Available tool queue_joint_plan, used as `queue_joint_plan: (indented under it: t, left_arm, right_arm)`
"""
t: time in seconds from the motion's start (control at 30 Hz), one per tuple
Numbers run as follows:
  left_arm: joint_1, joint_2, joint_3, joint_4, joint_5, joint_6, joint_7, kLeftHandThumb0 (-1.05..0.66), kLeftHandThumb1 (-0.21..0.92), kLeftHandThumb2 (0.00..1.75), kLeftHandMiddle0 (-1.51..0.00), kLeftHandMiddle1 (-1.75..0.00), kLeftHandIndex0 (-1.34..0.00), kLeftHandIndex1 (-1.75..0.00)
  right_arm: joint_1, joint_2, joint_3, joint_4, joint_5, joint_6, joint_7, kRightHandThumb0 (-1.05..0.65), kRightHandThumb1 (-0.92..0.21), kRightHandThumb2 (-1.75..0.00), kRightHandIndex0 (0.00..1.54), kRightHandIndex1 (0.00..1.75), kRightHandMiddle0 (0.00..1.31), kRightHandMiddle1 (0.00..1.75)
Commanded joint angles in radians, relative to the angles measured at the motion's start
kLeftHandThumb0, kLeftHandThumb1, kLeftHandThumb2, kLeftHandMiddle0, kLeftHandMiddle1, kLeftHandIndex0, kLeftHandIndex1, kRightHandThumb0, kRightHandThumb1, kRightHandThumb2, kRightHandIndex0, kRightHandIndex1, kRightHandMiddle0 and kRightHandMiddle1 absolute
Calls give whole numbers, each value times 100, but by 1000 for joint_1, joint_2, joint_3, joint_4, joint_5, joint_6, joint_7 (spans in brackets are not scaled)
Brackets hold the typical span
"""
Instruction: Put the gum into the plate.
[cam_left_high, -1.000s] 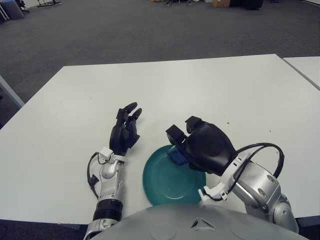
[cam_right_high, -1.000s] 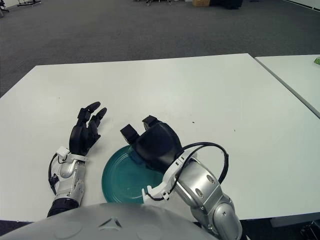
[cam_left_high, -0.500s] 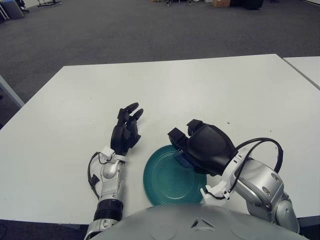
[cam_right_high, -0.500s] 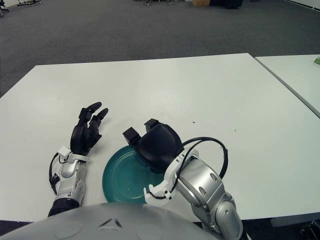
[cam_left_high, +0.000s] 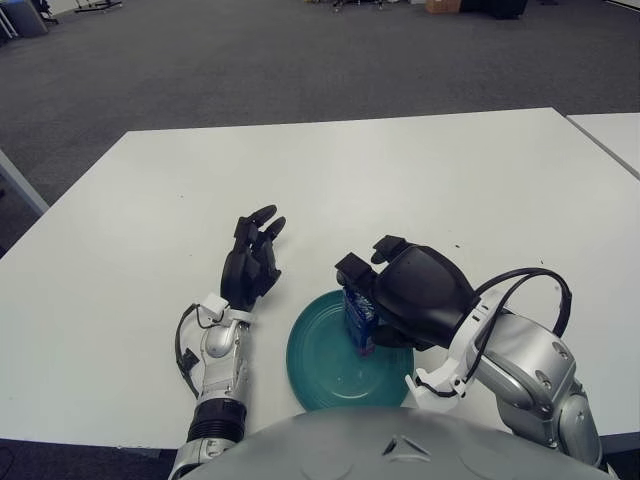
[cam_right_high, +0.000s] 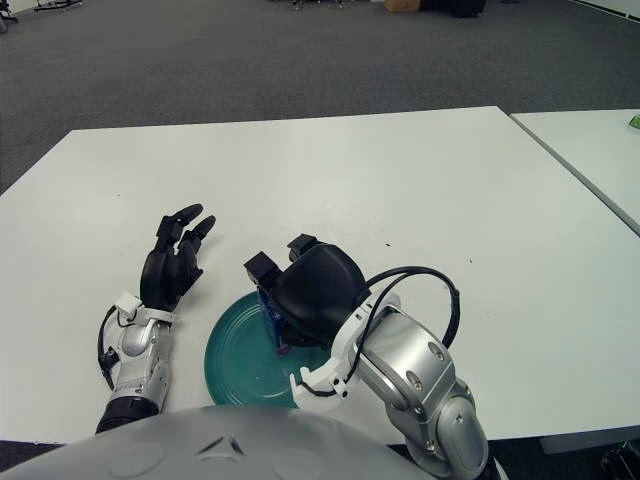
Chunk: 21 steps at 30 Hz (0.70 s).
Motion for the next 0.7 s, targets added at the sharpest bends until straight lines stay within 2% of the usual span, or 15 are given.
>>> queue_joint_plan:
  t: [0.0,0.03,0.07,0.1,0.23,0.33,0.5,0.67]
  left_arm:
    - [64,-29,-13,92,-43,9,-25,-93,92,74,-25,-68,0,-102]
    - [61,-27,-13,97,-39,4,-28,-94,92,75,-22,-79,0,-109]
    - [56,-34,-21,92,-54,1,-51,-94,92,75,-22,-79,0,-109]
    - [53,-40,-26,89,-66,0,-68,-94,92,73,-21,-85,-2,-115]
    - [47,-48,-30,83,-129,28,-147,-94,92,68,-19,-97,-5,-125]
    - [48,-50,-30,77,-145,38,-170,-95,92,68,-18,-100,-5,-126]
    - [44,-54,-27,83,-148,38,-181,-95,92,70,-17,-101,-5,-126]
    - [41,-59,-25,88,-144,37,-182,-95,92,70,-17,-102,-5,-126]
  right_arm:
    - [-7,6,-3,-12,27,1,9,-85,-92,-90,40,38,0,83]
    - [-11,2,-5,-10,32,3,17,-88,-92,-93,39,37,0,76]
    - [-25,-14,-9,-4,53,5,45,-88,-92,-93,39,37,0,76]
    - [-36,-26,-13,-1,70,6,64,-94,-92,-97,36,32,0,58]
    - [-70,-61,-30,5,111,-1,96,-102,-92,-106,25,17,0,22]
    - [-80,-76,-41,5,126,-4,91,-104,-92,-108,16,9,0,7]
    - [-70,-98,-65,21,137,-24,26,-105,-92,-109,5,2,0,1]
    - [-65,-112,-73,25,148,-28,9,-105,-92,-110,3,0,0,0]
